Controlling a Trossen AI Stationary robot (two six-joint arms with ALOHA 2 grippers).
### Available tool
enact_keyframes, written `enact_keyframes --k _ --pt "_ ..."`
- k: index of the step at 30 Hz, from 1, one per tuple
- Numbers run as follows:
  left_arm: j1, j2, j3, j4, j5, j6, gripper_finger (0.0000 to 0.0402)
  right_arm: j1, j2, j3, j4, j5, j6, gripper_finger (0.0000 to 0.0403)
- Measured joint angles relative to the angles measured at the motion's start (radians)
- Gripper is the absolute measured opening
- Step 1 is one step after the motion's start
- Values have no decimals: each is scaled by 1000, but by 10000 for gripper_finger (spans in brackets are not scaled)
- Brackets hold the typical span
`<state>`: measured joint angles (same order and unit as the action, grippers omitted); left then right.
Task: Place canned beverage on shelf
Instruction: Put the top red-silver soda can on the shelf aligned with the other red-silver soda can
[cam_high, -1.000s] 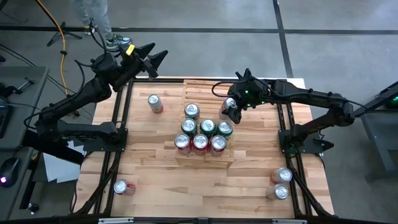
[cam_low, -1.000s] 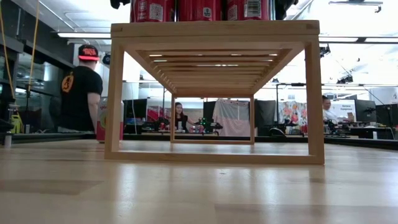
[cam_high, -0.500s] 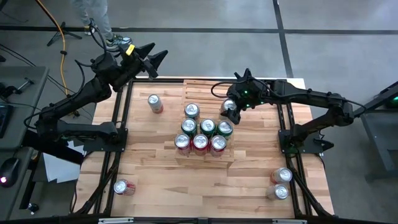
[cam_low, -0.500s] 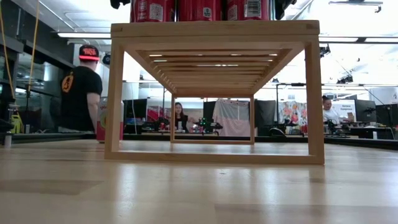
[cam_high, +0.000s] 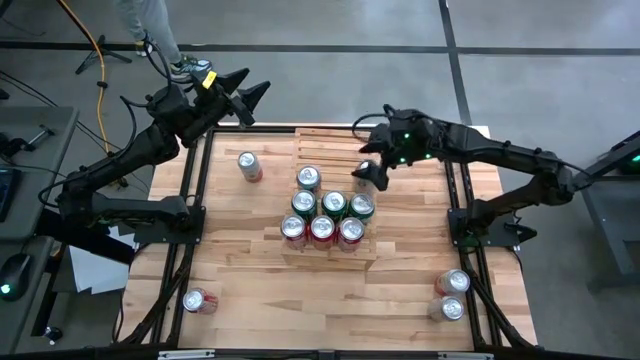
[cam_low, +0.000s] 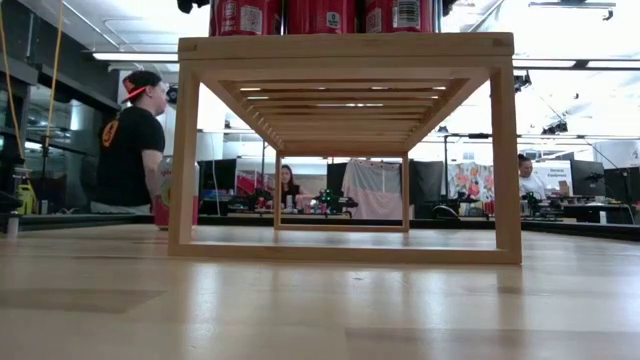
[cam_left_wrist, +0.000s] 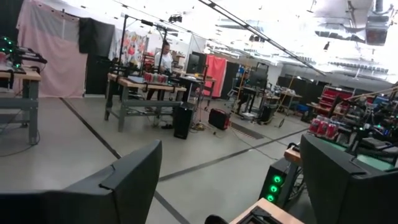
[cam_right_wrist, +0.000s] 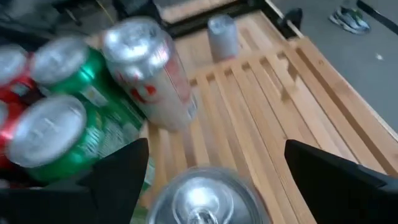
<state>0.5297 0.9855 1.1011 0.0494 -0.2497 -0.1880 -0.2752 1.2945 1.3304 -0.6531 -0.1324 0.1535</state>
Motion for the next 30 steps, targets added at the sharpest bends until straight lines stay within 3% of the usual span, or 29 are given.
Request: enact_keyframes --k 3,7,14,18,21,24,27,30 --pt "0 0 0 0 0 4 294 -27 -23 0 33 -54 3 363" --pt "0 0 0 -1 0 34 294 -57 -54 0 46 -44 3 363" --pt "0 0 -3 -63 2 79 283 -114 -131 0 -63 107 -8 335" --pt "13 -4 -75 -62 4 55 215 -142 -174 -3 -199 193 -3 275" --pt "24 -7 -188 15 22 -2 118 -151 -191 -3 -267 209 -2 210" --pt "33 -14 -326 197 110 -67 23 -150 -198 -3 -300 208 -25 124" --pt "40 -24 -450 386 206 -148 15 -151 -201 -14 -316 203 -76 30" --pt "40 -57 -524 486 309 -193 3 -162 -249 -124 -247 200 -77 19"
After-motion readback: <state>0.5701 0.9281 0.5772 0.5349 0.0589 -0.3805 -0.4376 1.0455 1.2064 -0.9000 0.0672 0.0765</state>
